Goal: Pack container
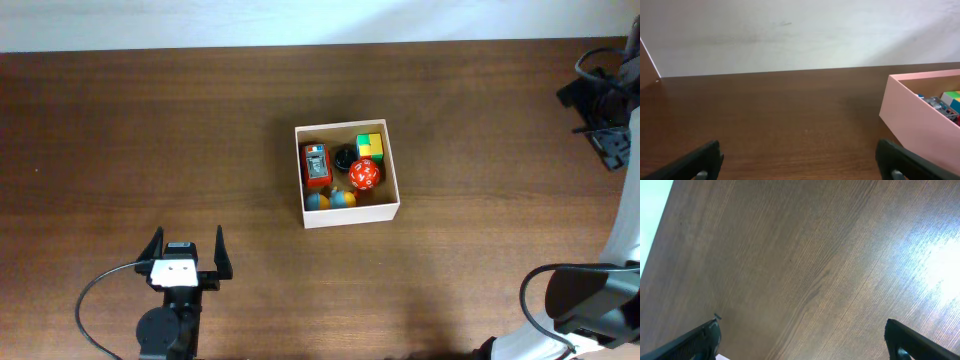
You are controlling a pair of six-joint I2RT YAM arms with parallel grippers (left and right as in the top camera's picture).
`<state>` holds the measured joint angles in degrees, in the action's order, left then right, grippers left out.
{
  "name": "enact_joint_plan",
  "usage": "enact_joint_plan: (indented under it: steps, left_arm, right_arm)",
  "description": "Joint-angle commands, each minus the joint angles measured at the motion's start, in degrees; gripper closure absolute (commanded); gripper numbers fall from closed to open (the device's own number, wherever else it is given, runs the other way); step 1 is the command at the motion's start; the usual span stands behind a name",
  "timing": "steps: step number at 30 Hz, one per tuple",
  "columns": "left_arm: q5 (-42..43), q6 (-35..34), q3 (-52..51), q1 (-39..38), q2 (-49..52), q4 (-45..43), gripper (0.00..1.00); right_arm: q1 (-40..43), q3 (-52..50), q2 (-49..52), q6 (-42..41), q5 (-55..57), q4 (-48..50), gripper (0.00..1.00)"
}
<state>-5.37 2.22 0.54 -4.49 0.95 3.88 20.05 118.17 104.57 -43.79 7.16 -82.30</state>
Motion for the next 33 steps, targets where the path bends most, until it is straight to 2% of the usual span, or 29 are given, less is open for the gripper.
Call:
enact_joint_plan:
  steps: [1,16,23,26,30,33]
  left_arm:
    - [0.17,1.09,-0.02,-0.24,-0.61,0.44,0.01]
    - [0.17,1.11,-0.02,-0.24,-0.61,0.44,0.01]
    - [0.17,1.09,-0.02,-0.24,-0.61,0.44,0.01]
    - [0.17,1.09,-0.02,-0.24,-0.61,0.44,0.01]
    - [0.17,1.11,-0.02,-0.24,-0.61,0.44,0.01]
    - [0.17,1.11,-0.02,-0.24,-0.61,0.44,0.01]
  right_arm:
    - [0.24,0.13,0.2,-0.44,0.11,0.0,0.01]
    - [-0.63,0.13,0.17,-0.44,0.13,0.04,0.01]
    - [-2.6,0.13,-7.19,-0.44,0.11,0.0,0.01]
    - [-5.18,0.13,-12.37,-0.44,0.13,0.0,0.01]
    - [-15.23,-1.62,-20.35,-0.39,0.15,0.02,0.01]
    - [-22.67,-6.16,-25.27,4.59,6.62,-0.26,0.01]
